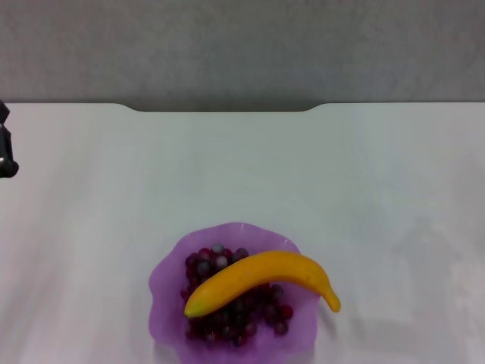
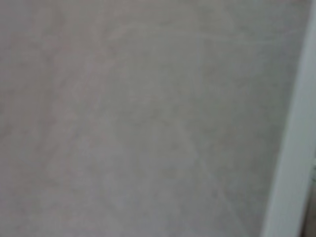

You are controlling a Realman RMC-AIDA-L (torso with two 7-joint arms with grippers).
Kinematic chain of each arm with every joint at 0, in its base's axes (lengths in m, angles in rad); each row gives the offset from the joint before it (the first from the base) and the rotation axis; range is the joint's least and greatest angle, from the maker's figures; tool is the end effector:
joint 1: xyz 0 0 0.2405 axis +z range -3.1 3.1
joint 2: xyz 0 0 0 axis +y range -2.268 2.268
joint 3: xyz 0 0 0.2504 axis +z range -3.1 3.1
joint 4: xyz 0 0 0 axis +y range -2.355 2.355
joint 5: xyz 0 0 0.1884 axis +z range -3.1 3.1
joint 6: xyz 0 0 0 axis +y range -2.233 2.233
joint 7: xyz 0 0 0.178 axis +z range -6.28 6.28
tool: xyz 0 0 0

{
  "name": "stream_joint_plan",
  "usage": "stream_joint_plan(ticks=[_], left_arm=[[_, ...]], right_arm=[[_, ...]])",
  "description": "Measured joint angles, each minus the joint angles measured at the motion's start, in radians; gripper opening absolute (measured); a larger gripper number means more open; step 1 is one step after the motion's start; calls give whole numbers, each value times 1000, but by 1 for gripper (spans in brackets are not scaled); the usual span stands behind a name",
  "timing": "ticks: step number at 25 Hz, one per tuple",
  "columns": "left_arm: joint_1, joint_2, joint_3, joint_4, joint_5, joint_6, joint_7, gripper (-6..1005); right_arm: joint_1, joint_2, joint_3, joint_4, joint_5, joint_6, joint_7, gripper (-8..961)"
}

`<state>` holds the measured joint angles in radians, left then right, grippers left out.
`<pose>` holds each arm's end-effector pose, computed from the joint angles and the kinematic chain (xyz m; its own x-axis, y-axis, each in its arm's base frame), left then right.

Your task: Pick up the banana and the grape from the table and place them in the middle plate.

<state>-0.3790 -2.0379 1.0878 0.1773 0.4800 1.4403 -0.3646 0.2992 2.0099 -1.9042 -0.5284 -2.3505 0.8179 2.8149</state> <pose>-0.2878 0.3378 0.0613 0.6691 -0.2966 0.6814 0.6331 -0.2528 -0.7317 0.3382 0.3685 0.0491 0.8463 -0.0586 -0.5295 -0.5208 0.1180 -0.8455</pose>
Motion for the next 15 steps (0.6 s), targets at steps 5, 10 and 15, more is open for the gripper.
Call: stream_joint_plan(ticks=[5, 10, 15], left_arm=[[-19, 3, -19, -39, -19, -23, 6, 31], [-24, 3, -29, -56, -24, -37, 24, 31], [-26, 2, -29, -63, -24, -56, 33, 31]], right_arm=[[15, 1, -5, 37, 100, 25, 0, -2], [18, 1, -28, 58, 113, 68, 0, -2], [20, 4, -66, 96, 116, 168, 0, 1]])
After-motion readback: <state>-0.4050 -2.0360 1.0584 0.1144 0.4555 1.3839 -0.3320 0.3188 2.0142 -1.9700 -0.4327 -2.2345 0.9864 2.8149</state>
